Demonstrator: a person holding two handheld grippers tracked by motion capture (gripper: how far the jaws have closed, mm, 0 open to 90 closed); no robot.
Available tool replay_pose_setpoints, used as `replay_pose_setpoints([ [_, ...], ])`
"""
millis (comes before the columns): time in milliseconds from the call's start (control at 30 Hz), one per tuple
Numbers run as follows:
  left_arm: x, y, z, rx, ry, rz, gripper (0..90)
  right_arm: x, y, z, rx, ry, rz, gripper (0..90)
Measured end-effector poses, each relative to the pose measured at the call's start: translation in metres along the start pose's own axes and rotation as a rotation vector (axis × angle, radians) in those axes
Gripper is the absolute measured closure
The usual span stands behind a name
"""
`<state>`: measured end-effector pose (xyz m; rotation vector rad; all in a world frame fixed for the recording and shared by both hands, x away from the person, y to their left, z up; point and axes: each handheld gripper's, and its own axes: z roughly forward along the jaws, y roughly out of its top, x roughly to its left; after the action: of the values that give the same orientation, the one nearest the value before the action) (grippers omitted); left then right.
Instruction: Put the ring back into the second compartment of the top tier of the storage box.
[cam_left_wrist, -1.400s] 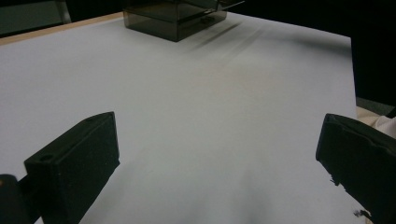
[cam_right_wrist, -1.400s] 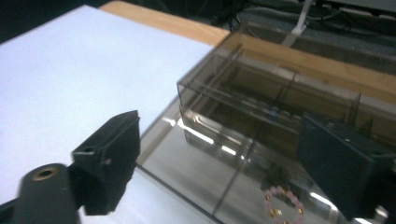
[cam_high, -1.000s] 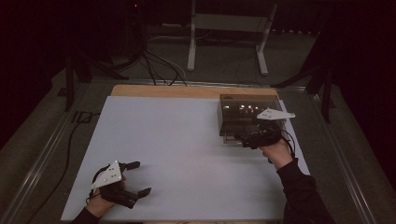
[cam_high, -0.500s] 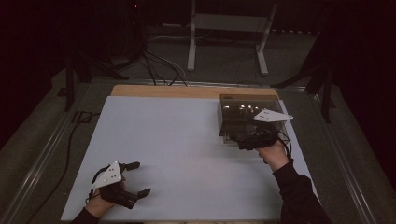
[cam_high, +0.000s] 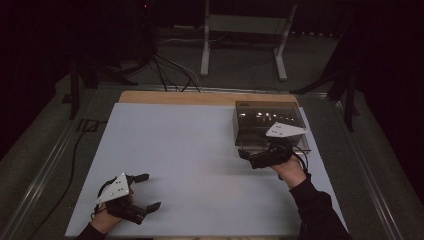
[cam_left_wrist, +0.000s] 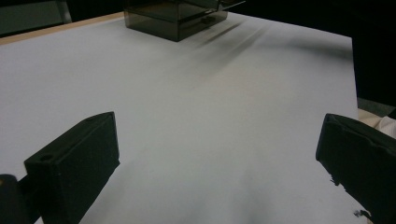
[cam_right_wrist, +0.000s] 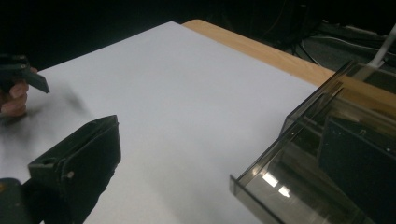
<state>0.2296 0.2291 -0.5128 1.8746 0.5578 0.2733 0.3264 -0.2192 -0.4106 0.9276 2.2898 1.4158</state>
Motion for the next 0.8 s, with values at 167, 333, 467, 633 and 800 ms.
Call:
replay_pose_setpoints([
  [167, 0.0, 0.0, 0.0, -0.002, 0.001, -0.002, 0.6, 0.004, -0.008, 0.002, 0.006, 0.013, -0.002, 0.0],
  [333, 0.0, 0.0, 0.0, -0.001, 0.001, -0.001, 0.6, 0.008, -0.018, 0.004, 0.01, 0.03, -0.01, 0.0],
  [467, 0.0, 0.0, 0.0, 0.001, 0.0, -0.001, 0.6, 0.011, -0.026, 0.004, 0.003, 0.036, -0.033, 0.0],
  [633, 0.001, 0.0, 0.0, 0.001, 0.001, 0.0, 0.6, 0.013, -0.034, 0.005, -0.001, 0.057, -0.05, 0.0],
  [800, 0.001, 0.0, -0.001, -0.001, 0.001, -0.002, 0.6, 0.016, -0.042, 0.006, 0.004, 0.072, -0.066, 0.0],
])
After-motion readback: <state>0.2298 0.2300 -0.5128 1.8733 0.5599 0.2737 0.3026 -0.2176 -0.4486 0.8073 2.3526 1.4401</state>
